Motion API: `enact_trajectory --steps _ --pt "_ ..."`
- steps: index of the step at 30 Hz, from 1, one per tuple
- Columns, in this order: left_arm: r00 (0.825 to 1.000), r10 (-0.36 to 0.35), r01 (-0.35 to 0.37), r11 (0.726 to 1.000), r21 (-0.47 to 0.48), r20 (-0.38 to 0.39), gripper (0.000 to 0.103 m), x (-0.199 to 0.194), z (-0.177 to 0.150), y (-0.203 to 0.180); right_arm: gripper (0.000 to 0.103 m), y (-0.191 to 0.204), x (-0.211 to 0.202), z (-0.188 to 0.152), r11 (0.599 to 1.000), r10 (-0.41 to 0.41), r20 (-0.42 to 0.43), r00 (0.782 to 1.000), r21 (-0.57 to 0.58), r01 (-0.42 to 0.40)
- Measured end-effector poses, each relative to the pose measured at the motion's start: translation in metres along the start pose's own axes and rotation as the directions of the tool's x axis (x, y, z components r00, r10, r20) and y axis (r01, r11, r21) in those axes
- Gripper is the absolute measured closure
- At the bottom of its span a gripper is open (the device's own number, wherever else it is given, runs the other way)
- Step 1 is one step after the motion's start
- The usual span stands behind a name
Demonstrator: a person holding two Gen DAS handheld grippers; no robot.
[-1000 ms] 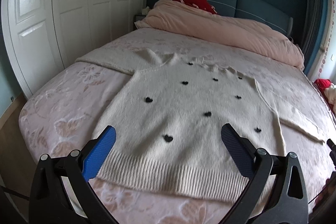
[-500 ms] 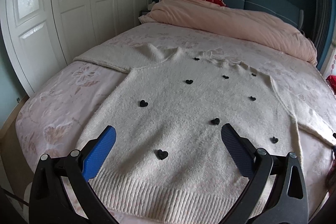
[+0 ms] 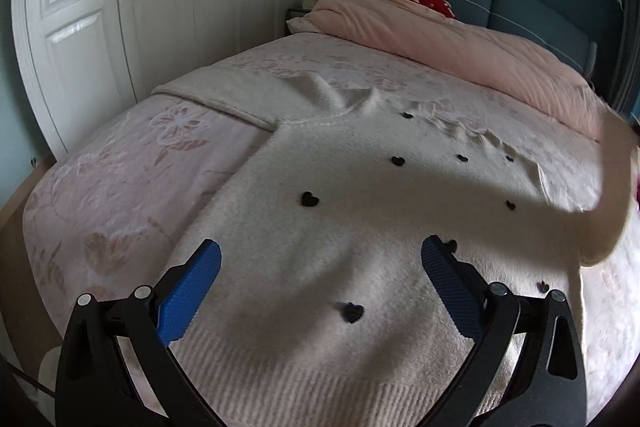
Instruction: Fold small clothes
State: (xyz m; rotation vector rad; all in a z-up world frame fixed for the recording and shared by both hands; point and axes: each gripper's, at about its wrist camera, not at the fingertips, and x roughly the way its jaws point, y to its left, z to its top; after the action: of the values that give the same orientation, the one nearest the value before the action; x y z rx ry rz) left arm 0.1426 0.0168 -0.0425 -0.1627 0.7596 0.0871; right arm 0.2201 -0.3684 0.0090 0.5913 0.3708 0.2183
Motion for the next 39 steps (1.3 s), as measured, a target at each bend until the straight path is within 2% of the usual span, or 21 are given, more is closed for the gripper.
enact_trajectory --steps 3,4,6,8,11,12,15,20,23,24,25,26,27,28,29,31,32,35,36,37,39 --pt "0.999 -0.035 0.034 0.999 -0.041 -0.020 0.005 0.004 0.011 0.013 0.073 0.071 0.070 -0.034 0.988 0.087 -0.154 0.984 -0.113 -0.105" --pt "0.999 -0.048 0.047 0.998 -0.053 -0.025 0.005 0.006 0.016 0.016 0.061 0.087 0.083 -0.048 0.983 0.074 -0.184 0.980 -0.150 -0.102" --pt "0.996 -0.083 0.081 0.993 -0.083 -0.018 0.005 0.009 0.028 0.023 0.053 0.105 0.087 -0.072 0.978 0.051 -0.202 0.978 -0.190 -0.090" --pt "0.994 -0.111 0.109 0.989 -0.096 -0.015 0.005 0.016 0.041 0.024 0.042 0.101 0.075 -0.086 0.979 0.003 -0.193 0.981 -0.198 -0.041" --pt "0.981 -0.191 0.187 0.979 -0.087 -0.045 0.005 0.045 0.064 0.008 0.039 0.063 0.044 -0.098 0.965 -0.187 -0.159 0.969 -0.216 0.151" --pt "0.977 -0.205 0.200 0.976 -0.084 -0.061 0.005 0.056 0.069 0.001 0.039 0.044 0.030 -0.106 0.932 -0.308 -0.148 0.940 -0.245 0.267" --pt "0.964 -0.238 0.228 0.970 -0.089 -0.119 0.005 0.103 0.083 -0.027 0.039 -0.002 0.016 -0.118 0.867 -0.474 -0.185 0.861 -0.267 0.421" --pt "0.936 -0.262 0.213 0.954 -0.213 -0.237 0.011 0.185 0.097 -0.066 0.039 -0.047 0.017 -0.128 0.837 -0.542 -0.253 0.802 -0.244 0.489" --pt "0.921 -0.270 0.192 0.942 -0.276 -0.280 0.039 0.216 0.094 -0.072 0.039 -0.059 0.035 -0.127 0.842 -0.538 -0.292 0.791 -0.233 0.487" --pt "0.915 -0.270 0.184 0.941 -0.285 -0.299 0.057 0.226 0.092 -0.075 0.041 -0.066 0.041 -0.126 0.848 -0.529 -0.304 0.792 -0.221 0.482" --pt "0.913 -0.268 0.181 0.942 -0.283 -0.308 0.078 0.234 0.091 -0.078 0.055 -0.068 0.043 -0.124 0.851 -0.525 -0.305 0.795 -0.213 0.480" --pt "0.913 -0.267 0.183 0.944 -0.275 -0.309 0.087 0.238 0.092 -0.081 0.083 -0.066 0.041 -0.126 0.855 -0.519 -0.301 0.800 -0.205 0.477" --pt "0.915 -0.273 0.195 0.943 -0.269 -0.297 0.093 0.237 0.094 -0.085 0.093 -0.066 0.041 -0.120 0.846 -0.533 -0.280 0.798 -0.201 0.495" --pt "0.926 -0.272 0.204 0.944 -0.260 -0.263 0.094 0.231 0.098 -0.087 0.093 -0.067 0.040 -0.116 0.844 -0.536 -0.254 0.805 -0.184 0.504" --pt "0.937 -0.284 0.232 0.940 -0.249 -0.203 0.095 0.219 0.104 -0.088 0.093 -0.066 0.029 -0.107 0.855 -0.519 -0.203 0.830 -0.132 0.502" --pt "0.947 -0.293 0.259 0.939 -0.225 -0.132 0.094 0.197 0.109 -0.085 0.093 -0.073 0.012 -0.099 0.857 -0.515 -0.161 0.842 -0.062 0.512" --pt "0.948 -0.294 0.264 0.940 -0.218 -0.123 0.094 0.192 0.108 -0.084 0.093 -0.078 0.011 -0.101 0.853 -0.520 -0.171 0.837 -0.055 0.518" --pt "0.952 -0.238 0.192 0.955 -0.226 -0.194 0.094 0.205 0.088 -0.078 0.091 -0.100 0.033 -0.122 0.823 -0.561 -0.310 0.767 -0.105 0.559" --pt "0.949 -0.213 0.160 0.961 -0.224 -0.234 0.094 0.215 0.076 -0.074 0.090 -0.100 0.036 -0.127 0.820 -0.565 -0.321 0.760 -0.114 0.561" --pt "0.944 -0.212 0.156 0.962 -0.225 -0.252 0.093 0.218 0.069 -0.069 0.085 -0.095 0.033 -0.124 0.822 -0.563 -0.307 0.767 -0.117 0.557" --pt "0.948 -0.230 0.182 0.958 -0.220 -0.220 0.090 0.212 0.064 -0.065 0.085 -0.083 0.023 -0.117 0.828 -0.557 -0.284 0.781 -0.119 0.547"
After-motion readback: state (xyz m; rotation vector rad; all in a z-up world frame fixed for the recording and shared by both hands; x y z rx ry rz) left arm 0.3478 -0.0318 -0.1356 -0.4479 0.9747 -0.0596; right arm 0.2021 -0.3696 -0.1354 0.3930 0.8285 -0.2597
